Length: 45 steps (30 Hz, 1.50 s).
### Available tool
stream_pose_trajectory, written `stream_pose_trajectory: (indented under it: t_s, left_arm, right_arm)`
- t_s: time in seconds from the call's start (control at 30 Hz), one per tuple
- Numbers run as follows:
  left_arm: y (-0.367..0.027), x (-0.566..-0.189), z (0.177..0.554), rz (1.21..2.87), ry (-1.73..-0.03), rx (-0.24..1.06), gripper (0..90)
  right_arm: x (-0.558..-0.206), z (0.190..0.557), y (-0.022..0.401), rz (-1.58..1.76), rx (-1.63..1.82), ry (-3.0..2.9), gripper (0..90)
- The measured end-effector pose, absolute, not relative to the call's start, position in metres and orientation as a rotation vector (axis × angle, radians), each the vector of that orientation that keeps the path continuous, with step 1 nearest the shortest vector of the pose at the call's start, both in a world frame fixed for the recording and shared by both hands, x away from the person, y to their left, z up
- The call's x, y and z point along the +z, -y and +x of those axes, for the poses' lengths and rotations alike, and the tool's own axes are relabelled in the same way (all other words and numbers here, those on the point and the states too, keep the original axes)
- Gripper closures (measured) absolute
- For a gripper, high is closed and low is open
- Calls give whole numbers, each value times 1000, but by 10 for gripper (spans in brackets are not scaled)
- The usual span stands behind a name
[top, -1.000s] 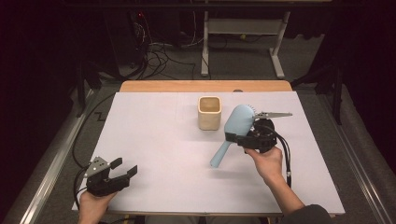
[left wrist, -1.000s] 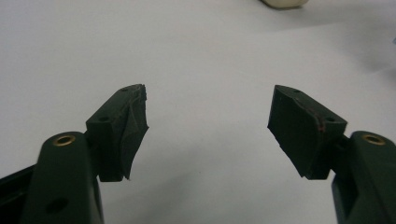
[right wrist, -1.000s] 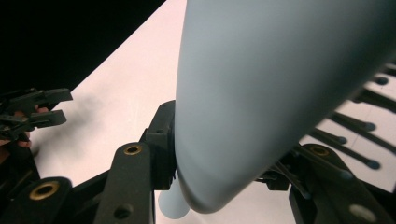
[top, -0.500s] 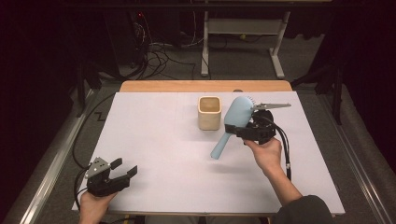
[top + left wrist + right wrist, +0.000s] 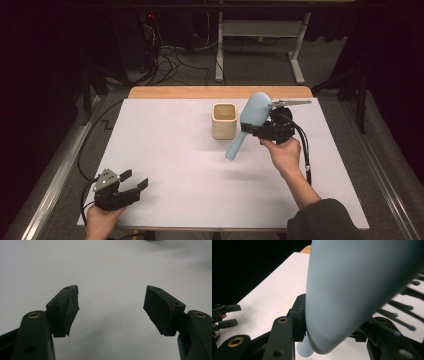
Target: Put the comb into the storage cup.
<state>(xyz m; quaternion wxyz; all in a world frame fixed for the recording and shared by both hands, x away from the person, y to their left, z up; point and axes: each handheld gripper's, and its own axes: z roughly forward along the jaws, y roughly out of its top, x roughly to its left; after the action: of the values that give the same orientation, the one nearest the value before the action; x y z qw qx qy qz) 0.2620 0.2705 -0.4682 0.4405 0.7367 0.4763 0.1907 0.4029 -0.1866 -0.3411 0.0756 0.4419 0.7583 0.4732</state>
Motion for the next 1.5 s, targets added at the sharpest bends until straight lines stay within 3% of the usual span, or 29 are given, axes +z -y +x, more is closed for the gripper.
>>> stream_pose_trajectory:
  t_s: [1.5]
  left_arm:
    - [-272,-468,262,1828,-1176,470,294]
  right_arm:
    - [-295,460,174,1380,1406,-2144,568]
